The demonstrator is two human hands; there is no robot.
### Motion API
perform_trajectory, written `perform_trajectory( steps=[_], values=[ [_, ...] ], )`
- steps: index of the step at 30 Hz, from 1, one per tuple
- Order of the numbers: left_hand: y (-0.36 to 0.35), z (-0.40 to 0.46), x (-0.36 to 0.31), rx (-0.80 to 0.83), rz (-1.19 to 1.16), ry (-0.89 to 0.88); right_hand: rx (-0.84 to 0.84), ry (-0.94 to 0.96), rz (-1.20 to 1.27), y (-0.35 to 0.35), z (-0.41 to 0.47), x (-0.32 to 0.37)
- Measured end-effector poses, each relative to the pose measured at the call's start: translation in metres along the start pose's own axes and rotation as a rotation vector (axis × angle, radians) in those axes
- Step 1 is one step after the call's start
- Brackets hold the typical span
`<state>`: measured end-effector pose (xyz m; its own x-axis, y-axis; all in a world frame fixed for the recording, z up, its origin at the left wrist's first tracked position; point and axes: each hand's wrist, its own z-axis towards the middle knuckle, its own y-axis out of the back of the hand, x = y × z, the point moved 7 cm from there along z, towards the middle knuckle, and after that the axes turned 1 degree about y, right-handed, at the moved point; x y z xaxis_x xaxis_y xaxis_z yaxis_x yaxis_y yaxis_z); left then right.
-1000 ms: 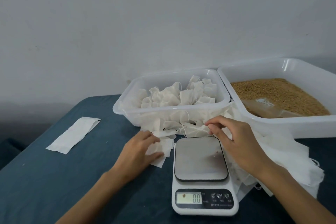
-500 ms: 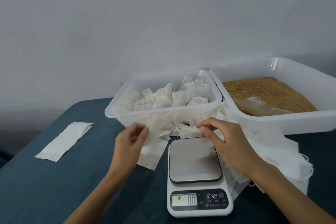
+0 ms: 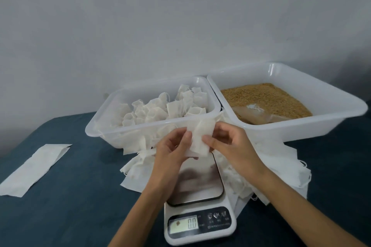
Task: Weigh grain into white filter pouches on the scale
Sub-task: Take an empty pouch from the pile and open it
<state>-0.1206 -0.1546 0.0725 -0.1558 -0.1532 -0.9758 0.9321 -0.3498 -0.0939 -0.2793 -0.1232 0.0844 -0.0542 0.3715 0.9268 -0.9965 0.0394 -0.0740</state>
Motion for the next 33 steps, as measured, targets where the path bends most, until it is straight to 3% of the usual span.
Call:
perform_trajectory(
  steps=[3, 7, 13, 19, 25, 31, 33],
  values=[
    [0.005, -0.008, 0.002, 0.028, 0.017, -0.012, -0.02, -0.011, -0.01, 0.002, 0.001, -0.001],
    [0.01, -0.013, 0.002, -0.012, 0.013, -0.022, -0.148, 0.055, -0.332, 0.006, -0.004, -0.003],
    [0.006, -0.017, -0.006, -0.016, 0.11, -0.069, -0.022, 0.03, -0.068, -0.005, -0.003, -0.007],
    [0.023, -0.015, -0.009, -0.204, 0.094, -0.096, -0.185, 0.092, -0.137, 0.009, -0.007, 0.002],
    [0.004, -0.019, -0.006, -0.016, 0.169, -0.102, -0.016, -0.015, -0.169, -0.011, -0.008, -0.007],
    [0.015, -0.012, 0.005, -0.095, -0.098, 0.025, -0.108, -0.07, 0.041, 0.006, -0.002, -0.01],
    [0.024, -0.011, 0.007, -0.172, -0.081, 0.029, -0.108, -0.098, 0.102, 0.007, -0.003, -0.012]
  ],
)
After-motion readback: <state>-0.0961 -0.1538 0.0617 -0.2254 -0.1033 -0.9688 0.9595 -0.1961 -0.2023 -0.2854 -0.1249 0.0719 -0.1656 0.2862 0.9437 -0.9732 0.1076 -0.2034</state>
